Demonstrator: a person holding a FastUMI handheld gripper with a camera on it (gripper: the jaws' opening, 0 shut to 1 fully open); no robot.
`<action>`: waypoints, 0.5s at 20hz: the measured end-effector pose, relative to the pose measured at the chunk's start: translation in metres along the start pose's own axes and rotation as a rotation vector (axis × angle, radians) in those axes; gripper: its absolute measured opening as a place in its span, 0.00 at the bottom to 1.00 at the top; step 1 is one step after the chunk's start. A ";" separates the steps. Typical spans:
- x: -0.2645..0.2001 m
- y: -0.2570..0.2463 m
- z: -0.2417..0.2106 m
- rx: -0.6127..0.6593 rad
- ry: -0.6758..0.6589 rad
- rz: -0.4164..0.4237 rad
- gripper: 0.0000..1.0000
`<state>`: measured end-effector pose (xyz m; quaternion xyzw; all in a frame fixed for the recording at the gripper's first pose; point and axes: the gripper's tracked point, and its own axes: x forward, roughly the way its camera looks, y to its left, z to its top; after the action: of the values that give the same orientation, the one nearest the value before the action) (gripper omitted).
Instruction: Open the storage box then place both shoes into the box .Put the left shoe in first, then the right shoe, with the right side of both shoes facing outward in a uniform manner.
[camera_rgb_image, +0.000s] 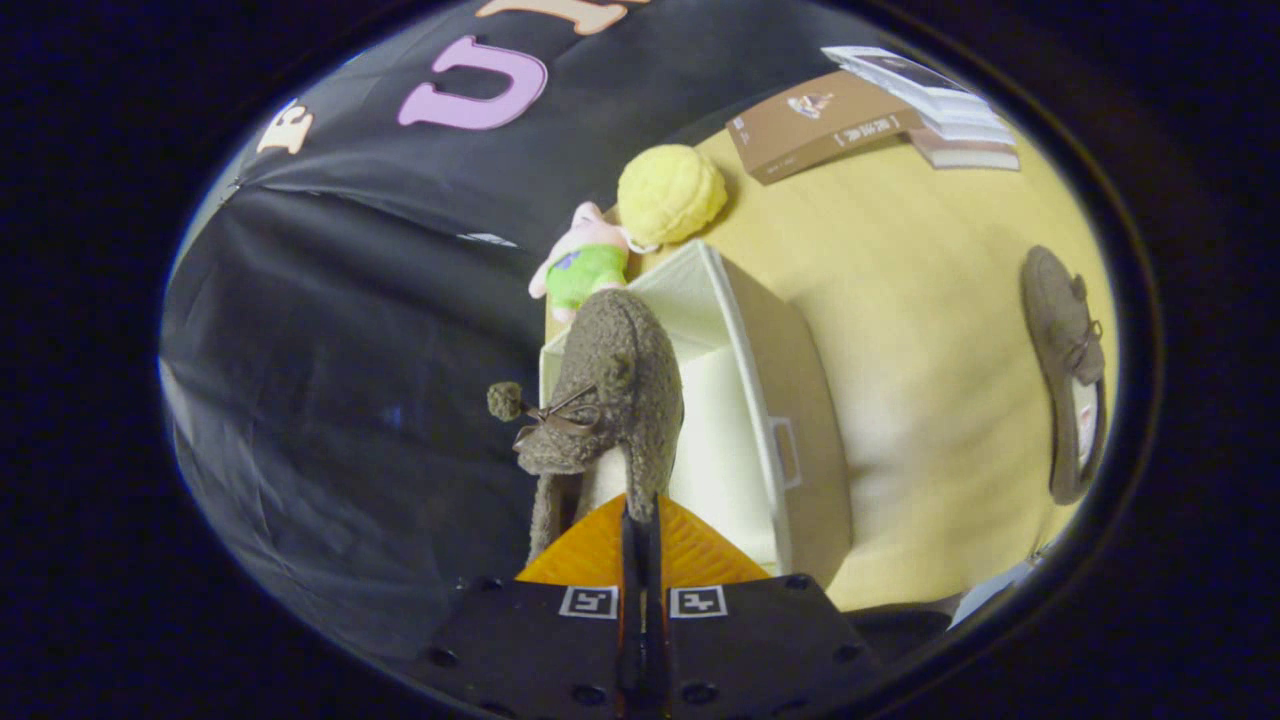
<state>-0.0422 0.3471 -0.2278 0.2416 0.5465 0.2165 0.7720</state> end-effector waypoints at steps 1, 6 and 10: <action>0.011 -0.002 -0.004 -0.016 0.012 -0.025 0.05; 0.060 -0.020 -0.014 -0.044 0.021 -0.151 0.05; 0.085 -0.019 -0.027 -0.051 0.042 -0.184 0.05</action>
<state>-0.0403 0.3868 -0.3102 0.1660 0.5766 0.1637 0.7830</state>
